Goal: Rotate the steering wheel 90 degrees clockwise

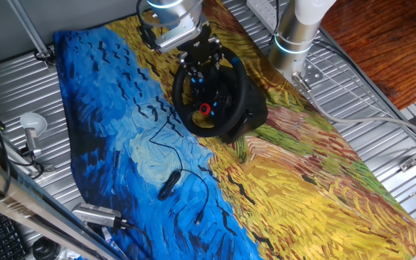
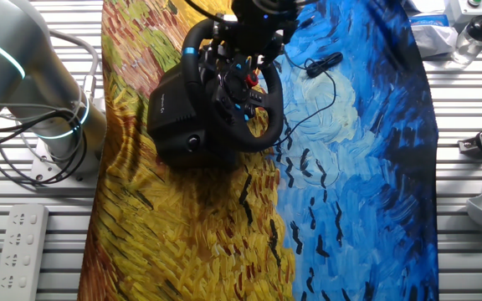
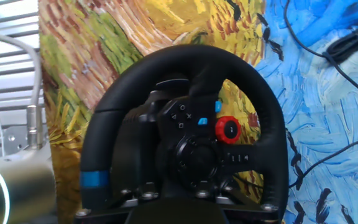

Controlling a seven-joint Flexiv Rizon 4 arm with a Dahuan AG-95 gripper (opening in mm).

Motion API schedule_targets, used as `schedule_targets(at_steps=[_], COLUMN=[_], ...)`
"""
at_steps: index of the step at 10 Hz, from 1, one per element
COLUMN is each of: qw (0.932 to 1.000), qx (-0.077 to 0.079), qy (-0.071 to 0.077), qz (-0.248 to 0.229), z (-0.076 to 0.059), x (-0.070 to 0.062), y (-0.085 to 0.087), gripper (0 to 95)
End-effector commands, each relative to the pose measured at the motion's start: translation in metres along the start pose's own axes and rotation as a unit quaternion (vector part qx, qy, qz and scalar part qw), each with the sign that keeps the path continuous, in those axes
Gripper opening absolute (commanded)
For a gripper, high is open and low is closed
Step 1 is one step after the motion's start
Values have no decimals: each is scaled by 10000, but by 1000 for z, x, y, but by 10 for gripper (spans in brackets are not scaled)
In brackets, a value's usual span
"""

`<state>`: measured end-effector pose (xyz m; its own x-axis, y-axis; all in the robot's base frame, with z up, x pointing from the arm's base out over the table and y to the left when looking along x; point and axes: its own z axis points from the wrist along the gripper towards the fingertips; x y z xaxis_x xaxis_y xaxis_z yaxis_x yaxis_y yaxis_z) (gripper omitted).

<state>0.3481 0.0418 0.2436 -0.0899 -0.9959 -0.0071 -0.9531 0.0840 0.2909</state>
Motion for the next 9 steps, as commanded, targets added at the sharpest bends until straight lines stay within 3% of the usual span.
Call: schedule_targets(at_steps=[1, 3, 5, 7, 8, 9], qw=[9998, 9996, 9990, 9985, 9984, 9985], qx=[87, 182, 390, 457, 468, 460], qy=[87, 134, 161, 94, 105, 57], qz=[175, 148, 123, 279, 294, 280], z=[-12, -21, -20, -17, -16, -9], x=[-7, -10, -8, -6, -5, -1], y=[6, 9, 8, 7, 6, 4], gripper=[380, 380, 380, 380, 190, 190])
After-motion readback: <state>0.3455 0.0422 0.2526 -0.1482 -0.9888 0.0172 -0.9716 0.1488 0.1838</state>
